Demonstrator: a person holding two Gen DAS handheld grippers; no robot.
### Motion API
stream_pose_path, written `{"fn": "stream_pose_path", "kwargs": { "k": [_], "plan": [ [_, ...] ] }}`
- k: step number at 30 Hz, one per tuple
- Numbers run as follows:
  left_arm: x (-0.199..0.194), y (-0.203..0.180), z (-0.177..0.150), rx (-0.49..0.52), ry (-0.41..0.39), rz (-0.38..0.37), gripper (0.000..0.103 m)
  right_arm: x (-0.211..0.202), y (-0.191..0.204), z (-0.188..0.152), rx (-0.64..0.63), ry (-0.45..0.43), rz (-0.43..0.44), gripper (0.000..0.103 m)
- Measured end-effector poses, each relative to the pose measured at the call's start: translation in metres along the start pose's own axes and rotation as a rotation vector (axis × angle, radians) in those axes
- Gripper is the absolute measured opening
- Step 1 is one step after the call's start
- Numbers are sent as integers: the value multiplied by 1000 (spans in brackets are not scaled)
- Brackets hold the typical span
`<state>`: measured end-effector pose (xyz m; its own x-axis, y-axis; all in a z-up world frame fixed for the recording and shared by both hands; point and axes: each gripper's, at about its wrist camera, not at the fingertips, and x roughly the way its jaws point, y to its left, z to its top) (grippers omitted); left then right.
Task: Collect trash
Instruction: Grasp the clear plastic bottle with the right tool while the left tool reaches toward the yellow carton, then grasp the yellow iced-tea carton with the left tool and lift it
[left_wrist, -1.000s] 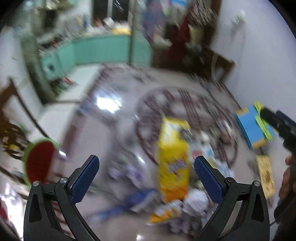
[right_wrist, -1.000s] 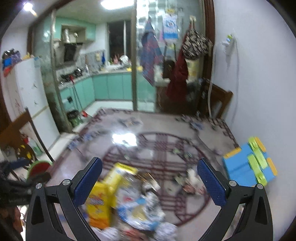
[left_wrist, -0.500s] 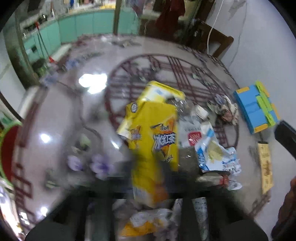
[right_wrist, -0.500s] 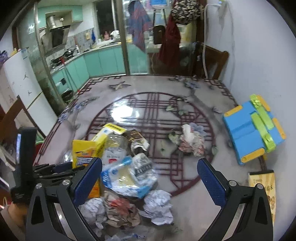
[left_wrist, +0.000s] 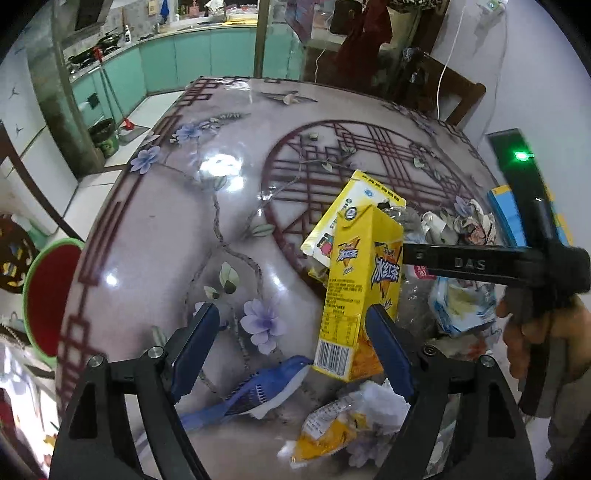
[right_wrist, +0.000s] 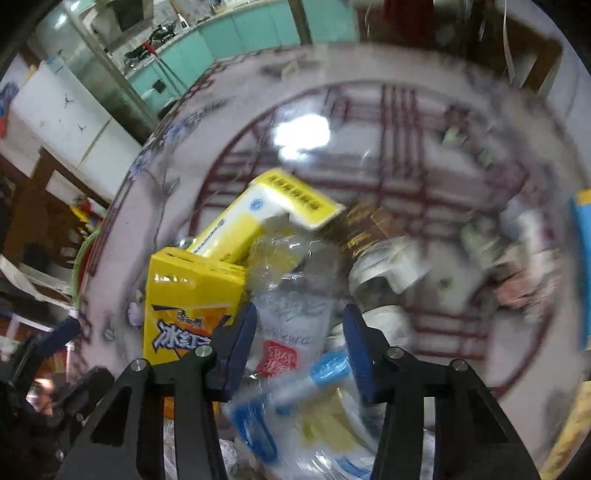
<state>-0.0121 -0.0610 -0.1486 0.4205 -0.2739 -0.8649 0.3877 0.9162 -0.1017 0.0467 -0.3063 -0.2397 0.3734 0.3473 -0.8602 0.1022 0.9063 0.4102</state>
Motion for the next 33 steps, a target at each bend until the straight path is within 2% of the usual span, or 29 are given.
{"fn": "stream_pose_path", "kwargs": {
  "k": [1, 3, 6, 8, 14, 19, 21, 22, 25, 26, 27, 33],
  "plan": [
    [3, 0, 1, 7, 4, 8, 81, 7, -1, 2, 5, 18, 25, 54],
    [9, -2, 3, 11, 15, 3, 81, 18, 0, 2, 1, 49, 19, 56],
    [19, -3, 5, 15, 39, -16, 81, 17, -4, -1, 22, 21, 36, 53],
    [25, -5, 6, 12, 54, -45, 81, -1, -8, -4, 32, -47, 53, 53],
    [57, -13, 10, -18, 126, -124, 81, -64, -15, -18, 42, -225, 10, 53],
    [77, -25, 10, 7, 171, -153, 80, -112, 1, -29, 24, -306, -43, 53],
    [81, -28, 10, 11, 171, -188, 56, -128, 10, -30, 10, -332, -79, 53],
    [80, -29, 11, -3, 170, -223, 50, -136, 14, -31, 1, -342, -98, 53],
    [77, -34, 17, 22, 151, -220, 36, -154, 24, -36, -22, -377, -150, 53],
    [74, -35, 19, 32, 139, -218, 21, -161, 27, -38, -29, -389, -168, 53],
    [71, -35, 21, 35, 132, -217, 0, -166, 30, -39, -34, -397, -178, 53],
    [62, -28, 31, 49, 118, -184, 0, -197, 46, -44, -69, -460, -242, 53]
  ]
}}
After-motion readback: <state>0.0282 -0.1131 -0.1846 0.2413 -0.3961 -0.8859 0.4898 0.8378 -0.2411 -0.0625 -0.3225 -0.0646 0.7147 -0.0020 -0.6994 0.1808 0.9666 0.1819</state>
